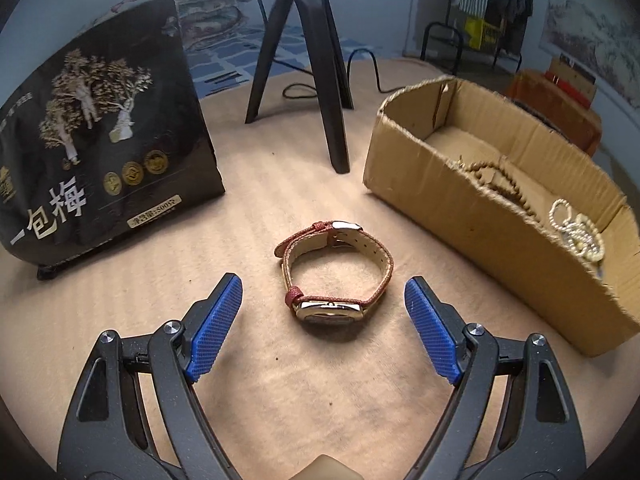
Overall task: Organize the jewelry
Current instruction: 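Lower the left tool around the wristwatch while the right tool lowers over the jade pendant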
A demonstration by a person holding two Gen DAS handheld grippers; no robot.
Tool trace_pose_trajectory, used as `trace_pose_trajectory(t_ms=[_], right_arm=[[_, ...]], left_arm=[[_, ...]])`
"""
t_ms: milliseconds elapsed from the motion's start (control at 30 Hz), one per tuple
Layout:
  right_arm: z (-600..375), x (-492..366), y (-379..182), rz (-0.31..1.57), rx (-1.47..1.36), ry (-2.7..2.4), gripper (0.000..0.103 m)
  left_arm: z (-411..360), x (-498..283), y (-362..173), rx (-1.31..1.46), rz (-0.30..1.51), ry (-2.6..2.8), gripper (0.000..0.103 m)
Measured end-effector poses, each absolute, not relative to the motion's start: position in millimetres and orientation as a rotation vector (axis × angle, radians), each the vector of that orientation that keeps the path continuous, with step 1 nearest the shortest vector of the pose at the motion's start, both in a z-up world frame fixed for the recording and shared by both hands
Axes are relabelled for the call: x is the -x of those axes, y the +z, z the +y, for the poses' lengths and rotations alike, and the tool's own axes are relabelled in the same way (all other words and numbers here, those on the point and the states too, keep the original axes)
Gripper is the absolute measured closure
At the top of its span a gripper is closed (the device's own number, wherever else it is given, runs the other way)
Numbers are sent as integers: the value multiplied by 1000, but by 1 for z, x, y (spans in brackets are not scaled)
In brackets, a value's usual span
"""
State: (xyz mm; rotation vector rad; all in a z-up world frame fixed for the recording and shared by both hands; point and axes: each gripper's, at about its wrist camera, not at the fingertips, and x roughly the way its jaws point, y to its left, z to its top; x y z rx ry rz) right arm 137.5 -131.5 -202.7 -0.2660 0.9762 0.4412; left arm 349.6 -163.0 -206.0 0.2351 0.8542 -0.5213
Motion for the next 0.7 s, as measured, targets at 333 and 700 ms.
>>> trace_pose_trajectory(t_ms=[333, 700], right_arm=[[-126, -138, -203, 978, 285, 447, 45], [-107, -132, -196, 983, 315, 470, 87]], left_arm=[[-168, -367, -216, -220, 904, -495, 17], [-166, -365, -217, -199, 892, -533, 43]])
